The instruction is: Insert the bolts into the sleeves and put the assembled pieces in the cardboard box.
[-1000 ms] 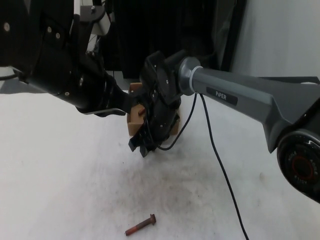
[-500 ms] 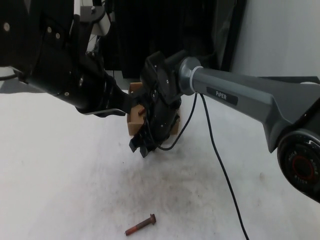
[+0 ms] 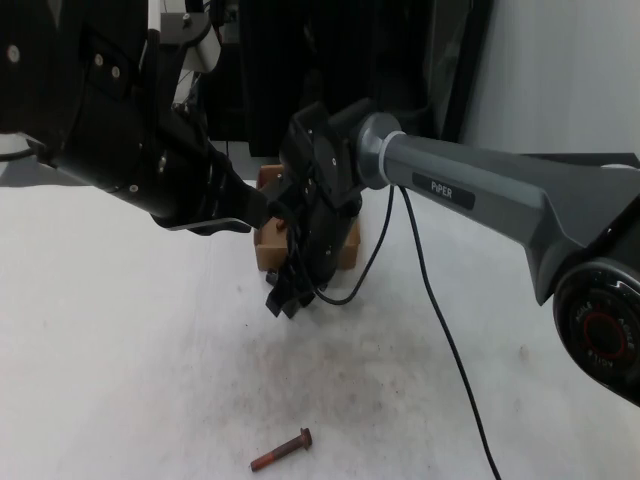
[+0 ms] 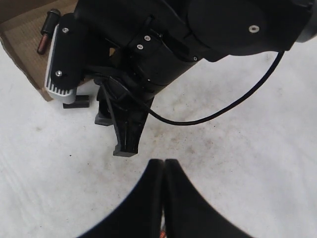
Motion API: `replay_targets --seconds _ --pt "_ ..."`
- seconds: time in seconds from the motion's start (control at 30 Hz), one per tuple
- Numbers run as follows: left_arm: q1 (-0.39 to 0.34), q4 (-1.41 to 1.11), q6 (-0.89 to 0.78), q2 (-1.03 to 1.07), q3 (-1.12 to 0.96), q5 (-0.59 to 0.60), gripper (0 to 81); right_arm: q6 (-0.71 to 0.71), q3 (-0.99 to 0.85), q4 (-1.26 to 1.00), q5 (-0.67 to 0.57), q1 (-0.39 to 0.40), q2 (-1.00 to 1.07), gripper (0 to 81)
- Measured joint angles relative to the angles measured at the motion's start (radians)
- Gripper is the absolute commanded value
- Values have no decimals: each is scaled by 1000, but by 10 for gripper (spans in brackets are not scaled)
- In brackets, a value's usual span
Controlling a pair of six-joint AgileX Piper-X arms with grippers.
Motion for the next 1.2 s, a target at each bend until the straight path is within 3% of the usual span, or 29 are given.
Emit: replay_targets --seconds 0.3,1.2 --pt "0 0 0 0 0 0 0 -39 -118 -15 15 0 0 365" --pt "0 0 0 0 0 0 0 -42 -122 -2 9 0 34 365"
